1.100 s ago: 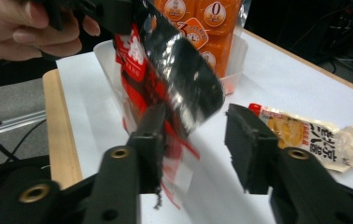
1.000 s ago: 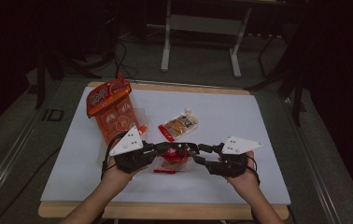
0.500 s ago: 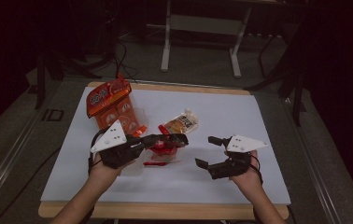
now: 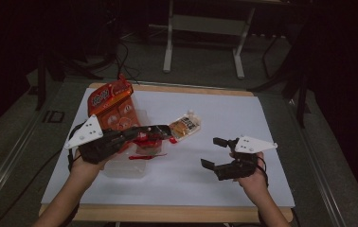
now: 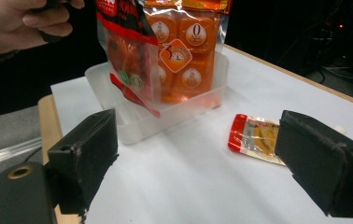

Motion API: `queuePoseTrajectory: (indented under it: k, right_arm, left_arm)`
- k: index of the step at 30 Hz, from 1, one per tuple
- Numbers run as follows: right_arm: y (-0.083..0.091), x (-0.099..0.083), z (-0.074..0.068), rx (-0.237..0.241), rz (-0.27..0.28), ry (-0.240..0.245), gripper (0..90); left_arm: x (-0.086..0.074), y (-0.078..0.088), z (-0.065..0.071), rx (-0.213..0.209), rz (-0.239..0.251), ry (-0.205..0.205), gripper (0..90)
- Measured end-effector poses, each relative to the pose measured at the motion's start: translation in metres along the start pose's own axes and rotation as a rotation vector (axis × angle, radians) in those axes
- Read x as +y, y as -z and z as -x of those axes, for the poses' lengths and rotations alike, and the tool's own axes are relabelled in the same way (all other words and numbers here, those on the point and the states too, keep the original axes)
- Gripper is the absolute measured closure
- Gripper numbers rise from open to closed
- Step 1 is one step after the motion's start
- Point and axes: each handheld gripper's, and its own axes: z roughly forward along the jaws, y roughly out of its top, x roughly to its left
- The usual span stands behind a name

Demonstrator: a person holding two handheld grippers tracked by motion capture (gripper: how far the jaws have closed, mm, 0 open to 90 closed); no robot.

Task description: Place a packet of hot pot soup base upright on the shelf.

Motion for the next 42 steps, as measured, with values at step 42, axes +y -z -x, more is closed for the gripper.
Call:
queuePoseTrajectory:
  k: [42]
  right_arm:
    - [-0.001, -0.006, 0.005, 0.004, -0.005, -0.035, 13.4]
  left_arm:
    - [-0.034, 0.022, -0.046, 0.063, -0.06, 0.028, 88.1]
